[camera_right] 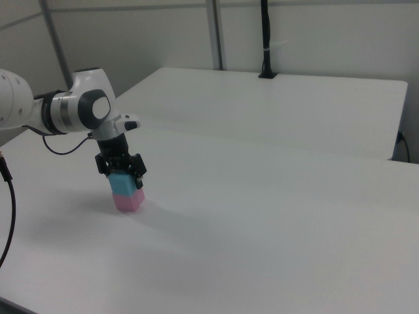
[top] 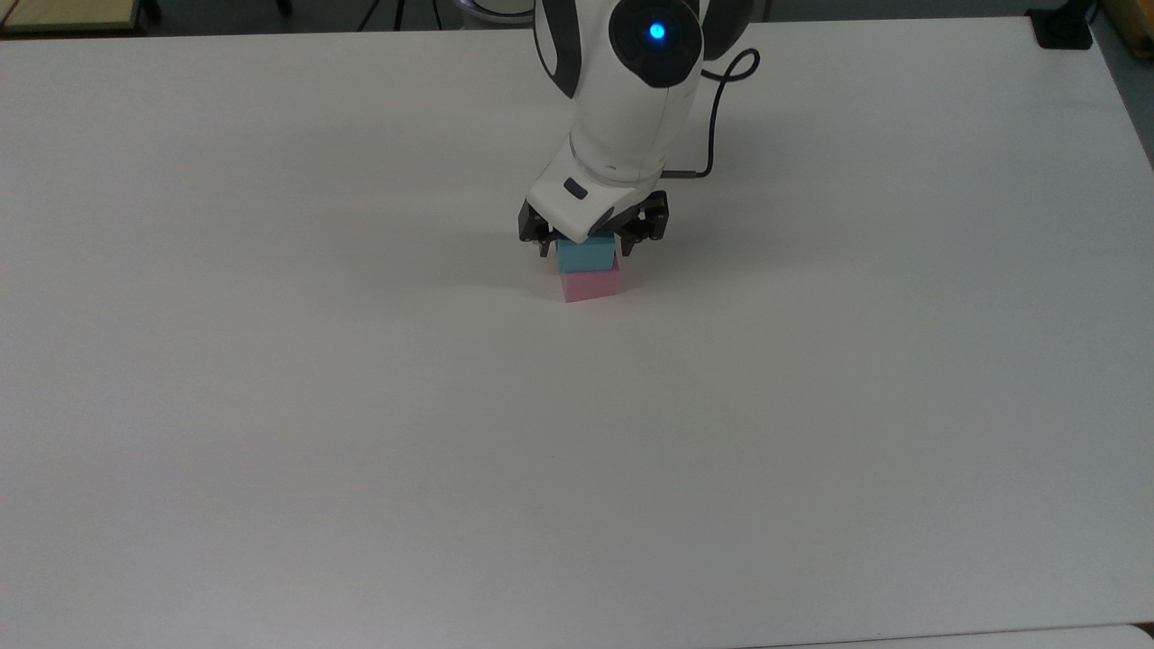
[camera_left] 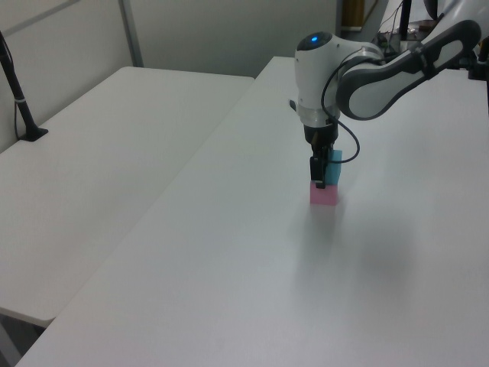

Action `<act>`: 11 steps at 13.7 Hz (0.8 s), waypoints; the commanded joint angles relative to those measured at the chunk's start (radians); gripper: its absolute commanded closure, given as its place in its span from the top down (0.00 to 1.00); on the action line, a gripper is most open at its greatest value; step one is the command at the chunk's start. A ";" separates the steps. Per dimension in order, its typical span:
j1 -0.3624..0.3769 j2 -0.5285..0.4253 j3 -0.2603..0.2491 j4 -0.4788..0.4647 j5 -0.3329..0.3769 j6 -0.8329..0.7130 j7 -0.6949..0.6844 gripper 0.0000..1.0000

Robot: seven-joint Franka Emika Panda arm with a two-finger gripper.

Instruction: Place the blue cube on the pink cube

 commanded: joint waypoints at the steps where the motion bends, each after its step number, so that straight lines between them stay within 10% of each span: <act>1: 0.010 -0.031 -0.003 -0.013 -0.020 0.013 0.036 1.00; 11: -0.047 -0.214 -0.024 0.172 0.084 -0.336 -0.065 1.00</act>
